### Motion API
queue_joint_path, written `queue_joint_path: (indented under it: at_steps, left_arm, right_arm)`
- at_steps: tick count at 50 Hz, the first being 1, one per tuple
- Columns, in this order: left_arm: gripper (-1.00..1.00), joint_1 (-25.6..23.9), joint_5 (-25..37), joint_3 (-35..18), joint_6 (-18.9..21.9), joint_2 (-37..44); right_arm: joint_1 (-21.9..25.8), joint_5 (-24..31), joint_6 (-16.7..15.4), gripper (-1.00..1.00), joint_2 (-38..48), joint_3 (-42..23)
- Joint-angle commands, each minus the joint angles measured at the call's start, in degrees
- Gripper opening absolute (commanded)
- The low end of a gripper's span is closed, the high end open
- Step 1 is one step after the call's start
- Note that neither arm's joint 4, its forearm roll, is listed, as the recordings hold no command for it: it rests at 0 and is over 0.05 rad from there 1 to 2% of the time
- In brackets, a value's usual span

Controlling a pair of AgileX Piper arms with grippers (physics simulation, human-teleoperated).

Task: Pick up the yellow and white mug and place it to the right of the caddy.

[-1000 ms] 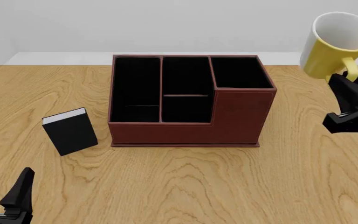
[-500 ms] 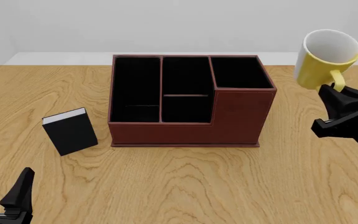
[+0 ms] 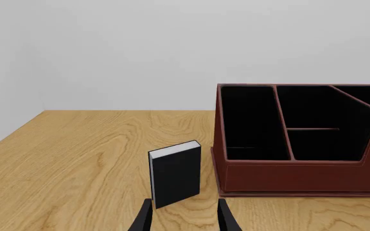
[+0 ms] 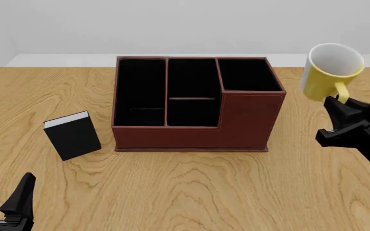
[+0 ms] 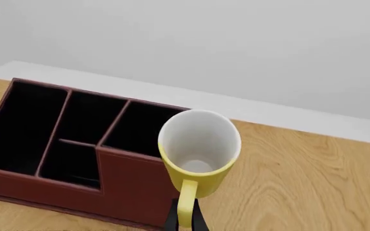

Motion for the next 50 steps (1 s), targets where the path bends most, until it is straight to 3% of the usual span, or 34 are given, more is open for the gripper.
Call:
queue_joint_path:
  at_steps: [1, 50]
  left_arm:
    - [1.0, 0.0, 0.0, 0.0, -0.01, 0.0]
    - [1.0, 0.0, 0.0, 0.0, 0.0, 0.0]
  right_arm:
    - [-0.57, -1.8, 0.6, -1.0, 0.56, 1.65]
    - [-2.62, -8.49, 1.25, -1.0, 4.67, 7.81]
